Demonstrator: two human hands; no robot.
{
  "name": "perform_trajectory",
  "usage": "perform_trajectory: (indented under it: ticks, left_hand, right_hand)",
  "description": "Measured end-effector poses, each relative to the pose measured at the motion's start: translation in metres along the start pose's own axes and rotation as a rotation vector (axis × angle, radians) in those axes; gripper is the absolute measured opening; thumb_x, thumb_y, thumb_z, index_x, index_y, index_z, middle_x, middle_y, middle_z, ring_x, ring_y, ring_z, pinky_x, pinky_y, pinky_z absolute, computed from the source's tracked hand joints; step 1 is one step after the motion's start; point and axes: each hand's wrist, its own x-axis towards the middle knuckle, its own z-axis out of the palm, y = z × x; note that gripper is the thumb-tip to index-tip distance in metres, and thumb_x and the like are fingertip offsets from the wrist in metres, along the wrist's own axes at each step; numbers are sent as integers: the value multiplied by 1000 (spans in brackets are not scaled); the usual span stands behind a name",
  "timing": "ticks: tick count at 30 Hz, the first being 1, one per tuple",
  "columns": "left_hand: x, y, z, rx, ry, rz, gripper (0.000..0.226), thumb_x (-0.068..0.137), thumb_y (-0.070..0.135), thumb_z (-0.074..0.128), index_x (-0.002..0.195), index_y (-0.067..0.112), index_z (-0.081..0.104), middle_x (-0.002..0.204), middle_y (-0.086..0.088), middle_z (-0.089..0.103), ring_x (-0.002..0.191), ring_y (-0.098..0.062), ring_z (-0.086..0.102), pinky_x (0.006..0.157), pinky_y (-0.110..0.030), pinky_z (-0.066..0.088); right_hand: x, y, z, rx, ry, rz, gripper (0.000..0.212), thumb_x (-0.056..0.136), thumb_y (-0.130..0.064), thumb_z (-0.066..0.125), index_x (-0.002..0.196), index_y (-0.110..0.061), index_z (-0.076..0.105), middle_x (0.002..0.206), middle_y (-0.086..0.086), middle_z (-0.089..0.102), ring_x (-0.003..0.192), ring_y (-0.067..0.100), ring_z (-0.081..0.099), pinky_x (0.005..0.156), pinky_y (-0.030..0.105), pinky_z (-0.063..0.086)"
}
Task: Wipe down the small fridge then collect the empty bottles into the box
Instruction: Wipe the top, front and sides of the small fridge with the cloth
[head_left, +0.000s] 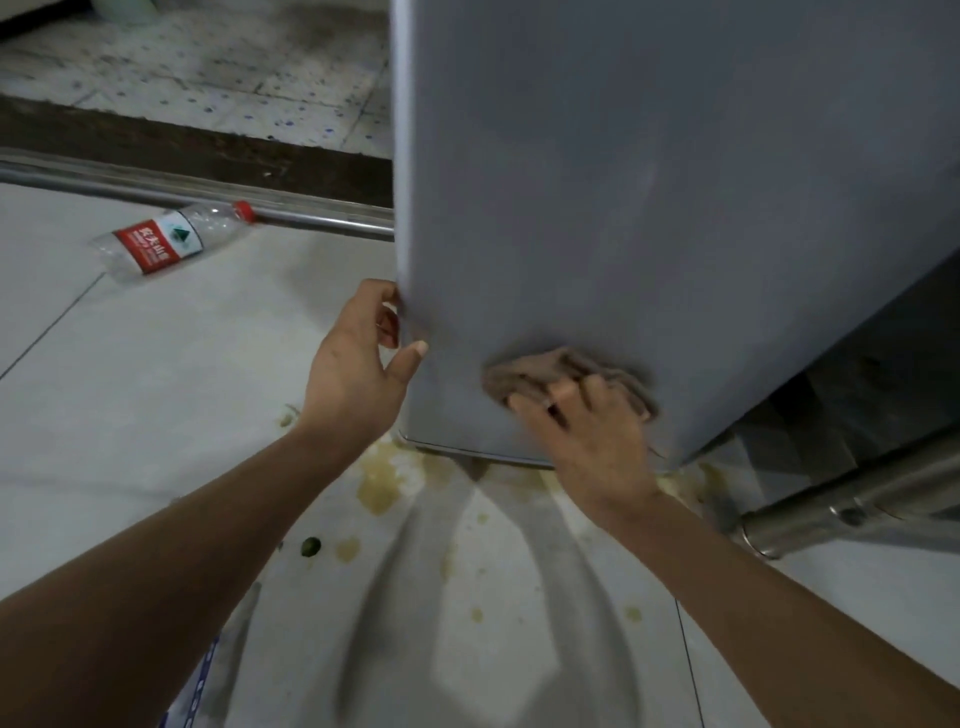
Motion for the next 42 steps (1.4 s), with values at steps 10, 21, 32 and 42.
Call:
perform_trajectory:
  ticks: [10,21,32,42]
  left_hand:
    - [14,-9,-31,-68,-292,55,47,78,-6,57,108,27,45,106,7,58,97,-9,59,78,-26,52]
    - [11,-30,-46,-5,-321,47,60,78,-6,57,128,27,47,125,5,53,107,-8,53,70,-9,40]
    - [13,-65,-59,6,-281,-65,48,78,-2,59,116,26,55,117,5,54,95,-8,57,63,-9,40]
    - [-1,-76,-60,94,-350,-70,41,80,4,59,113,28,56,116,6,53,92,-7,55,61,-7,37]
  right_hand:
    - [52,-4,-17,21,203,185,29,97,-6,48,123,-16,52,108,8,47,80,29,48,67,38,41]
    - [53,-53,1,37,-245,-232,50,68,-13,71,117,-18,66,100,7,68,70,28,59,56,32,49]
    - [100,-76,4,-235,-56,-85,33,87,-6,43,101,-16,70,106,12,34,82,29,36,61,36,43]
    - [31,-115,51,-21,-545,-370,34,59,-28,82,90,-22,71,92,-3,64,76,16,58,62,29,46]
